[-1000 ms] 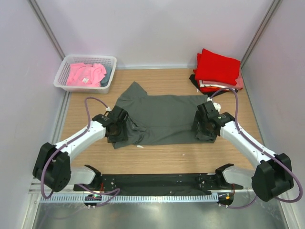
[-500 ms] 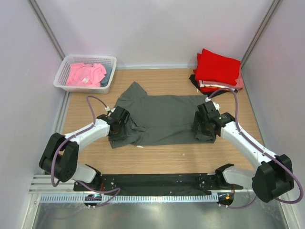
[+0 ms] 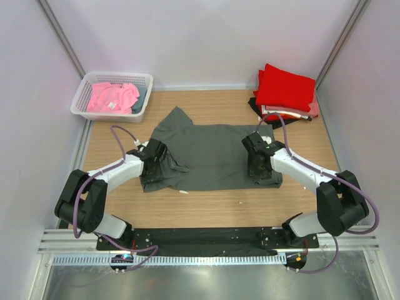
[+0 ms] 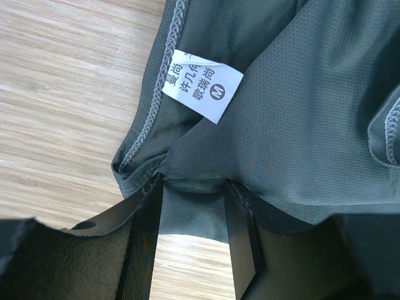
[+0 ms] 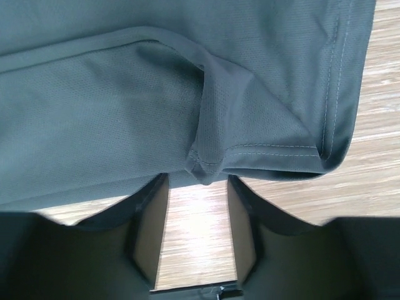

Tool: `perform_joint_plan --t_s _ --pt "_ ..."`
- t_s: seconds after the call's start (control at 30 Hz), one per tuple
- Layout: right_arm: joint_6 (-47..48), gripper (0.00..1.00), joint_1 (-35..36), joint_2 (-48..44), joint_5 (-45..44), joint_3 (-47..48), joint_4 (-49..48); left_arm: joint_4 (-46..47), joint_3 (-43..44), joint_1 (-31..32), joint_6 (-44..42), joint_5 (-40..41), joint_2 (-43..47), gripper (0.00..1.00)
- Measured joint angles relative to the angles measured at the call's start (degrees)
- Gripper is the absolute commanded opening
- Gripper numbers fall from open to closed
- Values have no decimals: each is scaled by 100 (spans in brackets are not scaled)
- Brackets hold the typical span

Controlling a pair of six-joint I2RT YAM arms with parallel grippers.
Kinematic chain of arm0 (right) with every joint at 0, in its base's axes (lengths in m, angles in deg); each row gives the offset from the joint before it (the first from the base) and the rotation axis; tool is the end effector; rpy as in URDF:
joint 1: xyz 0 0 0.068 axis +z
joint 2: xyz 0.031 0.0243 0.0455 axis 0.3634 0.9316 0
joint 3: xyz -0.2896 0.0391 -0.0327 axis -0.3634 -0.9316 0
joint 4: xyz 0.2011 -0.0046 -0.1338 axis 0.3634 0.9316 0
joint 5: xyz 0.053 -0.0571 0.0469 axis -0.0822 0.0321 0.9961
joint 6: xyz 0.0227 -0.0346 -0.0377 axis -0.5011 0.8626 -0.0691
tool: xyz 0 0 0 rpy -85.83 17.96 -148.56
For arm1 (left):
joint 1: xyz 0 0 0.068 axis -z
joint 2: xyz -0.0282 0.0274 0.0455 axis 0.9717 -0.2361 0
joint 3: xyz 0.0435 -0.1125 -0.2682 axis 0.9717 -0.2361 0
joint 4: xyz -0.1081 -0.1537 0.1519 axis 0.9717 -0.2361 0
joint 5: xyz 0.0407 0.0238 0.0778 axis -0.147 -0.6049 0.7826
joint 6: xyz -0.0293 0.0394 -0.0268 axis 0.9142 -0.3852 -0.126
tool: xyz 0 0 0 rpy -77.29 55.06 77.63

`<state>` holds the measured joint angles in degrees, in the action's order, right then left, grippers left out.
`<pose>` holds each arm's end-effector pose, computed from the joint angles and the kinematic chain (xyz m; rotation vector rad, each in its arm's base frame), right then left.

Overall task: Fold and stack the t-shirts
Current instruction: Fold the tshirt

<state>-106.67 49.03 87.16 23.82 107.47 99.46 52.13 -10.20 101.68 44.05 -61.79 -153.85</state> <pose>0.2060 0.0972 0.2286 0.1417 2.7703 -0.1176 0.2145 -0.0896 0.1935 -0.4171 2.7105 0.1177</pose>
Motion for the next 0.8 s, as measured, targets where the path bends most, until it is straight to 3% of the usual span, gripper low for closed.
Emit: perform_joint_plan --t_s 0.27,0.5,0.8 --pt "46 33 76 494 -284 9 -31 46 -7 -42 -2 0 0 45" --pt "157 3 76 710 -354 9 -127 50 -7 -42 -4 0 0 45" --pt "376 1 -39 732 -1316 756 326 59 -7 -42 -7 -2 0 45"
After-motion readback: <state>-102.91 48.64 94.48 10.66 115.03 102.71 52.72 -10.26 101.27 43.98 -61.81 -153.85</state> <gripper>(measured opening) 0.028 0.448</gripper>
